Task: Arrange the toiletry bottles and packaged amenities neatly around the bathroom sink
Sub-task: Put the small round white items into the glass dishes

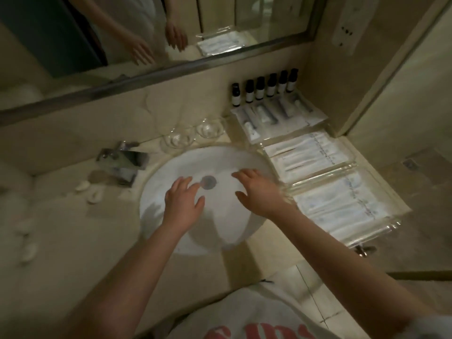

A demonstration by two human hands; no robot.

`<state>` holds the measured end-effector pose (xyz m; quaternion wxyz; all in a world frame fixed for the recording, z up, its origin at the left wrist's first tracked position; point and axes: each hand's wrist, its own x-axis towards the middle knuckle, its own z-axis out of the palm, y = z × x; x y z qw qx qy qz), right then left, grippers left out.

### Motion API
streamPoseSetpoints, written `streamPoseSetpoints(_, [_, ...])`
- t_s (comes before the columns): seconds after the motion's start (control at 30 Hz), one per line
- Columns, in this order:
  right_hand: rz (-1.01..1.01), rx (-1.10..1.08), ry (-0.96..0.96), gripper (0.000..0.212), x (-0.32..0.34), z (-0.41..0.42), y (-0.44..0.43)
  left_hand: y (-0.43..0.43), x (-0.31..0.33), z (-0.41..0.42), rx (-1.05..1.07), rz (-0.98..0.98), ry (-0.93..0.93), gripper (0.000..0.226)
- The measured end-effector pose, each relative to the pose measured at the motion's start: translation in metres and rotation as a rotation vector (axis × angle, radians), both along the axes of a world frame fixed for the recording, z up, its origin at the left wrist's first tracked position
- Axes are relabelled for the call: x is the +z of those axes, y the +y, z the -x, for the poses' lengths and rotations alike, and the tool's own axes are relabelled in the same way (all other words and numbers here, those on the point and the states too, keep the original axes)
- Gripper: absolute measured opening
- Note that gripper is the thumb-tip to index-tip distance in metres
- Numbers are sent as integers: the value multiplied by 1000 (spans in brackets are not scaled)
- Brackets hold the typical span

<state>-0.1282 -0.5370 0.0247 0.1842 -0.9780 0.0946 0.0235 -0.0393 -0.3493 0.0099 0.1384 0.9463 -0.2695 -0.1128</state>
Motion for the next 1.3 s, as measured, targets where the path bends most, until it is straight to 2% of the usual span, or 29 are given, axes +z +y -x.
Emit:
streamPoseSetpoints(0.37, [-47,440,291,46,-6,-130,174,202,-18,-63,376,-212,191,56])
streamPoseSetpoints(0.53, [25,590,367,47,-15,-189,244,281,-17,-95,529,-265,237,55])
streamPoseSetpoints(0.73, [151,593,338,50,-31,-246,304,342,-20,-112,716,-334,135,44])
streamPoseSetpoints(0.83, [227,525,331,54,-43,-266,326,351,-29,-115,702,-354,165,38])
streamPoseSetpoints(0.93, [247,499,317,43,-59,-276,338,351,-40,-119,714,-349,215,35])
streamPoseSetpoints(1.13, [36,461,279,31,-76,-285,335,352,-49,-126,689,-407,202,34])
streamPoseSetpoints(1.23, [-70,479,253,29,-69,-284,326,350,-47,-127,717,-293,224,32])
streamPoseSetpoints(1.3, [-127,449,221,36,-61,-277,321,346,-41,-124,729,-175,208,34])
